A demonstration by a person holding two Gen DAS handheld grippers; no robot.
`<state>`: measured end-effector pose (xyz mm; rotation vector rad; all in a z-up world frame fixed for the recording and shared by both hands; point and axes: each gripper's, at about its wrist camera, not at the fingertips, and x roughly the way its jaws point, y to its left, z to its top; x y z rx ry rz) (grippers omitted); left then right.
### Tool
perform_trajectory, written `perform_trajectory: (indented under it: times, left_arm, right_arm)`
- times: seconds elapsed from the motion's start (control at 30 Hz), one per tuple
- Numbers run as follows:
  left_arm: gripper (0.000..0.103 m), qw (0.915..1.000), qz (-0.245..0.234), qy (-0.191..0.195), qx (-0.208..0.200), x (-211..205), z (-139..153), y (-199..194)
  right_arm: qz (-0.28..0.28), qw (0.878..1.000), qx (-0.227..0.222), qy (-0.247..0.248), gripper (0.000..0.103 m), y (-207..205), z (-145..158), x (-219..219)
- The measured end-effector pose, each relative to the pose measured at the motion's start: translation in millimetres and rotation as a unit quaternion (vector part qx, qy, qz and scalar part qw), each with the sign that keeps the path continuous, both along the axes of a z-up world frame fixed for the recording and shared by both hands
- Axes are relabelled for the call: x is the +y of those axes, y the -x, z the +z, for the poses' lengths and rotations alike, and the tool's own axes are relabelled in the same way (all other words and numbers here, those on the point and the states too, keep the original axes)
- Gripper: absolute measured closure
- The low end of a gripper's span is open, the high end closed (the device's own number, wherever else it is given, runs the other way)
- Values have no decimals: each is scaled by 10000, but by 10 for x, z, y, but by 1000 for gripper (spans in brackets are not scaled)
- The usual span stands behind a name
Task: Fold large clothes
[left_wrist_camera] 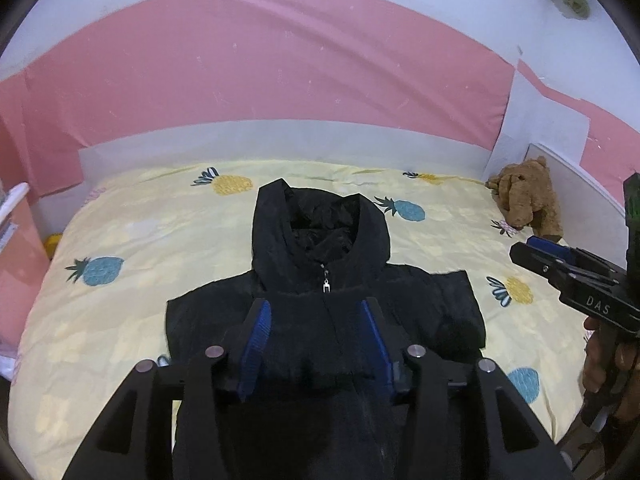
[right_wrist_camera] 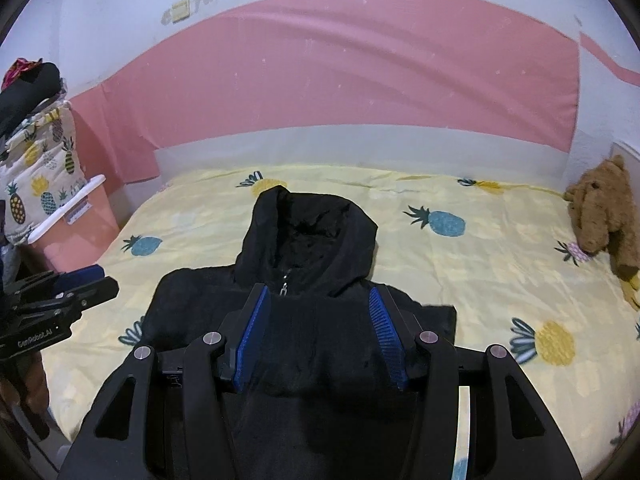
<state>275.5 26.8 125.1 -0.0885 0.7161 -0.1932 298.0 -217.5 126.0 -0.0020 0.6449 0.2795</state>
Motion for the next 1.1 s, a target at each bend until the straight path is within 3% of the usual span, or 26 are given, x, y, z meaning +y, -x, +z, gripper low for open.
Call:
perform_trajectory:
  times: [0.37,0.63,0.87,0.93,0.97,1.0,1.1]
  left_arm:
    - [49,9989,308,-24,366,185,-371,-1659]
    - [49,9931,796,245,831,520,-1043,-2756]
    - [49,9880,782,524,1223,554,-1594,-3319]
    - [57,9883,669,655,1202,530,-1698,-3400]
    - [83,9887,605,675,1194,504,-1738,-3429]
    - [97,9887,586,657,1212,483,-1761,-3450]
    - [101,9929,544,531,912,426,-1702,-3365]
  right_arm:
    - [-101,9969,709,-331,47,-1522,-463,-162]
    - [-291,9867,1392,-784,47,-2508,-1051,-238]
    - [-345,9784,1815,-932,47,-3079,-1556,-195]
    - [-315,9765,1951,-865,51,-3190,-1660,-164]
    - [-265,9774,1927,-832,84,-3204,-1671,-141]
    - [-222,9784,1866,-857,94,-3190,-1655,-124]
    - [-39,9850,1508,-833,96,-3053,-1501,-77]
